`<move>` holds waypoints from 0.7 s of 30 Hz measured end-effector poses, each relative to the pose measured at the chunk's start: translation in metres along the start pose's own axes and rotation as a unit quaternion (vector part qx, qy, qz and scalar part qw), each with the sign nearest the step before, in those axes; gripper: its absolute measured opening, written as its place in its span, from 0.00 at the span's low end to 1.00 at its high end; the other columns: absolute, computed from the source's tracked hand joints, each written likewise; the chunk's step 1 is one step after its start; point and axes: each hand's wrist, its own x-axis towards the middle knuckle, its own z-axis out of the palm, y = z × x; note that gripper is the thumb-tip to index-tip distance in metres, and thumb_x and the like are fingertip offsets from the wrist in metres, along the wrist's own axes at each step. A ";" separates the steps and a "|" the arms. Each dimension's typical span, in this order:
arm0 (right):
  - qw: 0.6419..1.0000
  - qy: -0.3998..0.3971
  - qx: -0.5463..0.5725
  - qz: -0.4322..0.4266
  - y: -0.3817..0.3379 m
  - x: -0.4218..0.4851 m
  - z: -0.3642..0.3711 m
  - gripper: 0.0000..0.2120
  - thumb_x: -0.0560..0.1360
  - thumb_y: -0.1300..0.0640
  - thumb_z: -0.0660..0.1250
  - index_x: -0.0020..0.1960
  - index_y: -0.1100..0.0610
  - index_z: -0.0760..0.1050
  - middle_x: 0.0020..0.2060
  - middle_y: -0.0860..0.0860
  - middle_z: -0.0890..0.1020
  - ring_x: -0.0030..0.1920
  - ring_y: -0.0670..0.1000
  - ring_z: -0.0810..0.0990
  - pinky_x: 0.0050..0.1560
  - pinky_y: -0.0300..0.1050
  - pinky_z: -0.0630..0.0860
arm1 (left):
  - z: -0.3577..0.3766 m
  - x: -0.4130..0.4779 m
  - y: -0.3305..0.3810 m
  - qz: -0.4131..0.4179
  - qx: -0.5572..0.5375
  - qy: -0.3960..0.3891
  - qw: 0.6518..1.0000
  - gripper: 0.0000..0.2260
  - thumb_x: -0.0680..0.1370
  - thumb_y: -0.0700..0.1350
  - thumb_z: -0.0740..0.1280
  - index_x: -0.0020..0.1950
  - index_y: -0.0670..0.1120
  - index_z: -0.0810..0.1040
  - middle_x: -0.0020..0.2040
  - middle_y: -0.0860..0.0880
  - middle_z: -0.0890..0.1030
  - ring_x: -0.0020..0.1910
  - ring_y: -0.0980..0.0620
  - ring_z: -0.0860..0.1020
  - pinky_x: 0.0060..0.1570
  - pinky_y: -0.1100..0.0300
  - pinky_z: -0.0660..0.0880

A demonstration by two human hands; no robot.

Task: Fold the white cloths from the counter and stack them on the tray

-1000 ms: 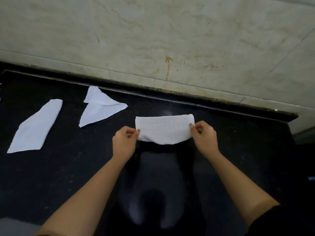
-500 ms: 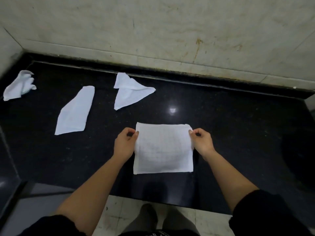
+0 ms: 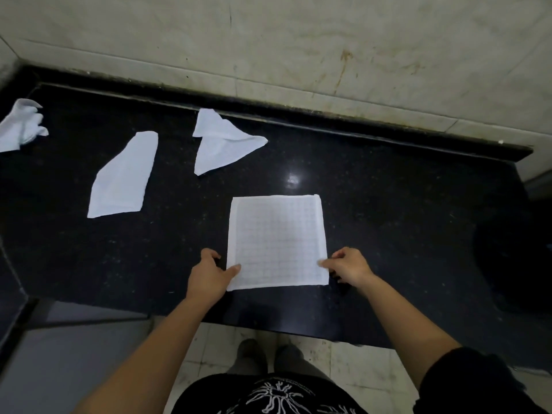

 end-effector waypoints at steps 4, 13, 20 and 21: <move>0.998 -0.063 -0.015 0.012 0.004 -0.012 0.004 0.11 0.72 0.57 0.74 0.37 0.59 0.74 0.32 0.53 0.79 0.31 0.49 0.75 0.30 0.40 0.73 | 0.014 -0.016 0.005 0.023 0.030 -0.007 0.999 0.24 0.76 0.47 0.71 0.65 0.42 0.64 0.51 0.43 0.78 0.43 0.50 0.75 0.34 0.62 0.69; 0.989 -0.040 0.142 -0.007 0.012 -0.018 -0.007 0.10 0.74 0.66 0.68 0.50 0.55 0.70 0.35 0.57 0.84 0.28 0.50 0.82 0.29 0.40 0.76 | 0.014 -0.028 -0.002 0.017 -0.055 -0.014 0.998 0.21 0.77 0.45 0.69 0.69 0.52 0.68 0.41 0.44 0.80 0.41 0.49 0.79 0.38 0.59 0.73; 0.972 -0.101 0.210 -0.036 0.007 -0.013 -0.029 0.14 0.74 0.67 0.69 0.59 0.62 0.77 0.44 0.60 0.86 0.39 0.55 0.86 0.36 0.41 0.79 | -0.003 -0.032 0.008 -0.043 -0.233 -0.092 0.967 0.06 0.77 0.45 0.69 0.50 0.47 0.85 0.43 0.48 0.80 0.39 0.54 0.74 0.39 0.63 0.73; 0.972 -0.102 0.207 -0.046 0.005 -0.011 -0.033 0.15 0.74 0.67 0.69 0.59 0.57 0.76 0.44 0.60 0.86 0.40 0.56 0.86 0.35 0.41 0.79 | -0.006 -0.032 0.010 -0.050 -0.247 -0.105 0.962 0.07 0.77 0.45 0.69 0.51 0.46 0.85 0.44 0.48 0.81 0.40 0.54 0.75 0.41 0.62 0.74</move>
